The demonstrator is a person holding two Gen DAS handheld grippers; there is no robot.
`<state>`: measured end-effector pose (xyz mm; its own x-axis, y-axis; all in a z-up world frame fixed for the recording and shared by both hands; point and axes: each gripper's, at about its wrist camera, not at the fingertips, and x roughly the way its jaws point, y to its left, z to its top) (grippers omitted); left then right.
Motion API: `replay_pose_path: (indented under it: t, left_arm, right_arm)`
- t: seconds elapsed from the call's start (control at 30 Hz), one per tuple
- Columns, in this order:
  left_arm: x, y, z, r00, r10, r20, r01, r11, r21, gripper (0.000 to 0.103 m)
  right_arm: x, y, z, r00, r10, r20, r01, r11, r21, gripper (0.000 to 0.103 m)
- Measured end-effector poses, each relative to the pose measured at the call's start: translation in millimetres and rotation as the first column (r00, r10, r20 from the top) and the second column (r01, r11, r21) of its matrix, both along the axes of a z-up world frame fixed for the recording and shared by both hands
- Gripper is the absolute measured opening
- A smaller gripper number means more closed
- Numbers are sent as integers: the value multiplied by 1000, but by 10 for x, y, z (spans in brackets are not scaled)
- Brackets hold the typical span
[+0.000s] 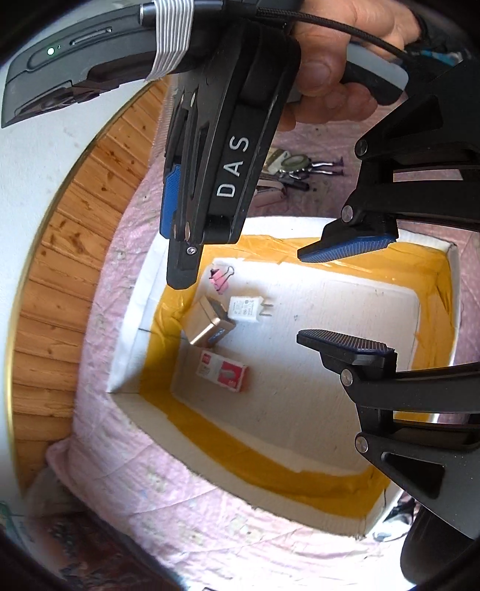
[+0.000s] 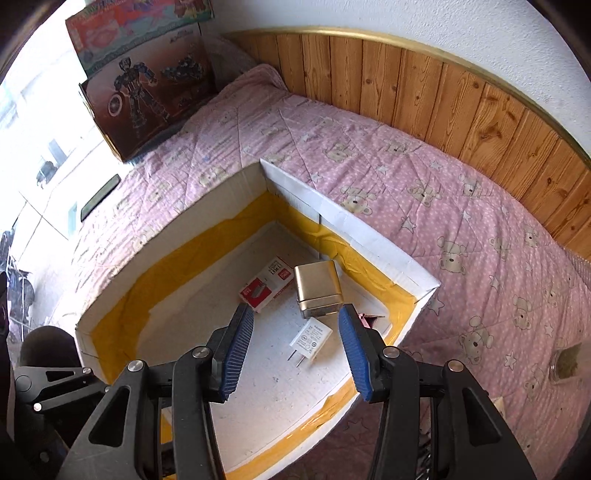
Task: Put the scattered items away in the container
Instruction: 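Withdraw both grippers from the box toward the loose items on the bedspread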
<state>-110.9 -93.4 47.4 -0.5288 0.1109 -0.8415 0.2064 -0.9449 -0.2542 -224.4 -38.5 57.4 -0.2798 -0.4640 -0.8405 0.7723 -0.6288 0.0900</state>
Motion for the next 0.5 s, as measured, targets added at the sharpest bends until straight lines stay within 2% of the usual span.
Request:
replay_pose_path:
  t: [0.1, 0.2, 0.3, 0.5]
  left_arm:
    - [176, 87, 113, 998, -9, -62, 2, 994, -113, 40]
    - [337, 144, 211, 994, -13, -105, -7, 983, -182, 40]
    - [495, 220, 322, 991, -21, -135, -8, 977, -215, 40]
    - [709, 403, 471, 983, -38, -181, -4, 974, -228, 40]
  right_arm:
    - [301, 191, 178, 997, 10, -81, -17, 996, -86, 50]
    - [619, 380, 297, 987, 16, -157, -40, 988, -151, 50]
    - [878, 582, 369, 981, 3, -196, -45, 976, -214, 50]
    - [1165, 1025, 449, 981, -34, -190, -35, 937, -349, 50]
